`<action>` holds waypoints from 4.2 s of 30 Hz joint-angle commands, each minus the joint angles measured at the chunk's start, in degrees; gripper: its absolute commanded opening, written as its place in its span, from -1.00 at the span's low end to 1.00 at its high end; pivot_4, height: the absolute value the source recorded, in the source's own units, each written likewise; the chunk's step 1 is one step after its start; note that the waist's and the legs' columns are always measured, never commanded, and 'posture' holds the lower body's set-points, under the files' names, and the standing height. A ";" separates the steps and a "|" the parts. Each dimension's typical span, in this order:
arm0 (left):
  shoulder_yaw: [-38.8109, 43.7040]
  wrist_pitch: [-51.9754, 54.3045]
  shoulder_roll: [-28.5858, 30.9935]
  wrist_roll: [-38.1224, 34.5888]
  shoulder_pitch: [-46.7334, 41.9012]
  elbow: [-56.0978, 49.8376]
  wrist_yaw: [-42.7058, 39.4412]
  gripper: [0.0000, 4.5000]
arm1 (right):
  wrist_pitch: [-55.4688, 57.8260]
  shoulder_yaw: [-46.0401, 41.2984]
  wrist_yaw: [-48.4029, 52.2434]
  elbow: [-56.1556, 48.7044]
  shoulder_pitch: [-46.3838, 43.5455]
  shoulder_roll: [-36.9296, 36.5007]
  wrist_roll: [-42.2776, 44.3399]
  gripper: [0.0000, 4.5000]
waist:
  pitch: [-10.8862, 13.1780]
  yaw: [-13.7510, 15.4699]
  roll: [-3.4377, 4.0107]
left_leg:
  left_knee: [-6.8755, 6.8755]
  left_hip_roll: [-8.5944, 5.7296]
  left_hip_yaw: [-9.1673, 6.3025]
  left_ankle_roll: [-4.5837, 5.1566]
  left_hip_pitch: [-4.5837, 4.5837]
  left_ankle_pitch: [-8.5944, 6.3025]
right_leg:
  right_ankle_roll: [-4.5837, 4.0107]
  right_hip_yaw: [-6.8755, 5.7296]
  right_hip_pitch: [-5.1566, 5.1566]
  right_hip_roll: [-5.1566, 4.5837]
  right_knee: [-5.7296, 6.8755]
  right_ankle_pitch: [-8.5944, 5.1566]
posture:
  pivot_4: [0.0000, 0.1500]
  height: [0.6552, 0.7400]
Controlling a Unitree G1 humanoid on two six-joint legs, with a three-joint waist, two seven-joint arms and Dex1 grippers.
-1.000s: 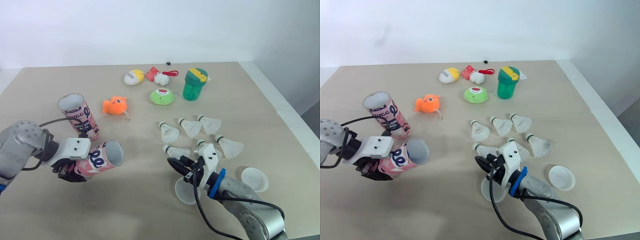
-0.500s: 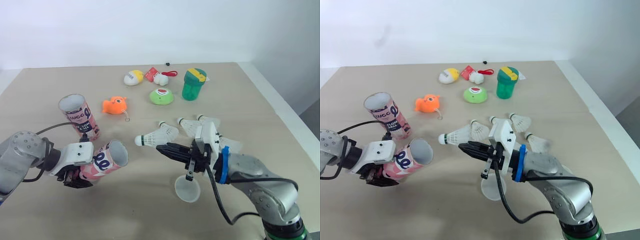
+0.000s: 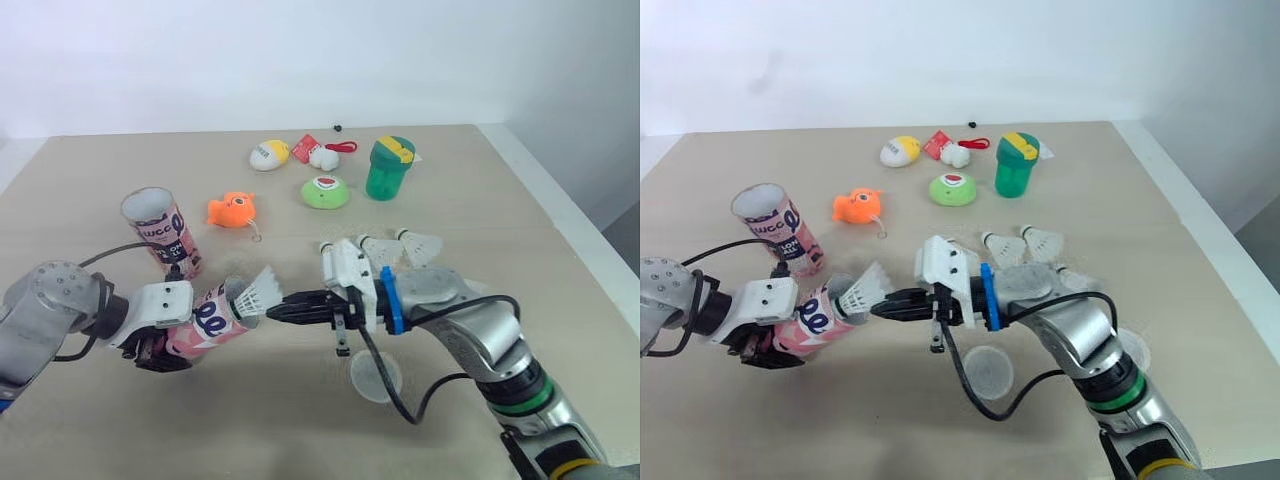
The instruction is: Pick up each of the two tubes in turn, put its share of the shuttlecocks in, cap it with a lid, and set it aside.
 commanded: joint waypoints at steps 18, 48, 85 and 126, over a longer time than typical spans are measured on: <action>-1.45 0.68 -0.31 0.12 -0.48 -0.58 1.53 0.57 | 2.64 -9.73 -29.21 -8.20 18.60 2.25 -14.03 0.99 | 0.01 -0.18 0.02 | -0.03 -0.10 -0.06 0.05 -0.03 0.03 | 0.21 0.25 -0.06 0.10 0.00 -0.08 | 1.00 1.00; -1.82 1.27 -0.76 -0.77 -1.42 -1.30 1.45 0.57 | -6.77 -10.31 -35.70 18.95 9.49 19.57 -22.99 -0.99 | 0.01 -0.20 0.02 | -0.07 -0.11 0.04 0.10 -0.06 0.06 | 0.05 0.50 -0.11 0.18 -0.01 0.03 | 1.00 1.00; -2.66 3.06 -1.88 -1.43 -0.97 -2.06 2.98 0.57 | 1.50 -17.37 -11.73 -12.62 12.83 2.35 -0.49 0.98 | 0.06 0.04 0.08 | -0.06 -0.30 -0.13 0.10 -0.15 0.06 | 0.11 0.59 -0.02 0.14 -0.03 -0.07 | 1.00 1.00; -3.13 2.38 -3.56 -0.88 -0.06 -2.12 3.51 0.57 | -4.36 -25.93 -36.79 -13.17 44.47 9.33 -8.41 0.98 | -0.04 -0.10 0.20 | -0.06 -0.58 0.15 0.10 -0.04 0.06 | 0.77 1.35 0.04 0.13 -0.03 -0.36 | 1.00 1.00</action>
